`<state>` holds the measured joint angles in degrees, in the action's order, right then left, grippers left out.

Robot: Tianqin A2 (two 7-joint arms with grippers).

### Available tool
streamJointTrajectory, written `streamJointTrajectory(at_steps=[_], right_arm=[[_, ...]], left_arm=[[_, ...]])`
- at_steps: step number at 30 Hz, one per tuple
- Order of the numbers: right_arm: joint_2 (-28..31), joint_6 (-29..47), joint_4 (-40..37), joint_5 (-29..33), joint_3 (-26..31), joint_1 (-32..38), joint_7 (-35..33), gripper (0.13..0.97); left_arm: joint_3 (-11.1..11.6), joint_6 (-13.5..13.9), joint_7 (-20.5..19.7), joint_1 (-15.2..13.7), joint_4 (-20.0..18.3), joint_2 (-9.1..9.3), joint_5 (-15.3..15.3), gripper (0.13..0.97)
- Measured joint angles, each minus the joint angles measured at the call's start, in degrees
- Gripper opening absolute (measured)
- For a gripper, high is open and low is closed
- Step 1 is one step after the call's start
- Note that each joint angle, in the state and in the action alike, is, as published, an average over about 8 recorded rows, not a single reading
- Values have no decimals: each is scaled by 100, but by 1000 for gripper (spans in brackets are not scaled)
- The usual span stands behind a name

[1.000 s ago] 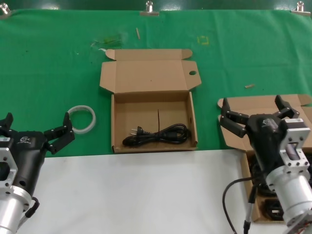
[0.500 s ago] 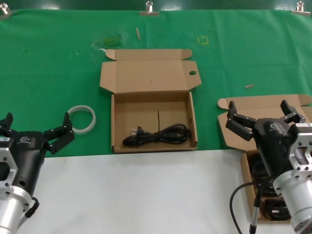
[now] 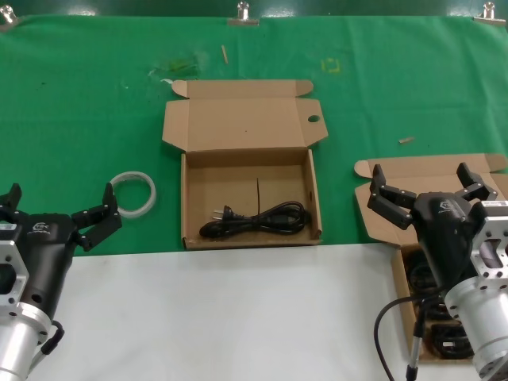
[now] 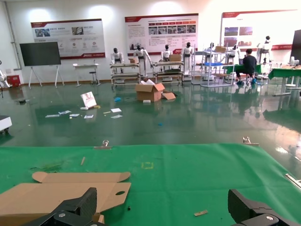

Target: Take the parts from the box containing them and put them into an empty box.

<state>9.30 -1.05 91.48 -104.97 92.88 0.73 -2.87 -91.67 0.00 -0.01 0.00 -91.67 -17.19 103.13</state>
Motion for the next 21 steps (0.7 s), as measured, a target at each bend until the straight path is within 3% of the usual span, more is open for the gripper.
streamJointTrajectory(at_steps=[21], right_arm=[[0, 0, 0, 0, 0, 0, 0, 966]], left_arm=[[0, 0, 0, 0, 0, 0, 0, 965]])
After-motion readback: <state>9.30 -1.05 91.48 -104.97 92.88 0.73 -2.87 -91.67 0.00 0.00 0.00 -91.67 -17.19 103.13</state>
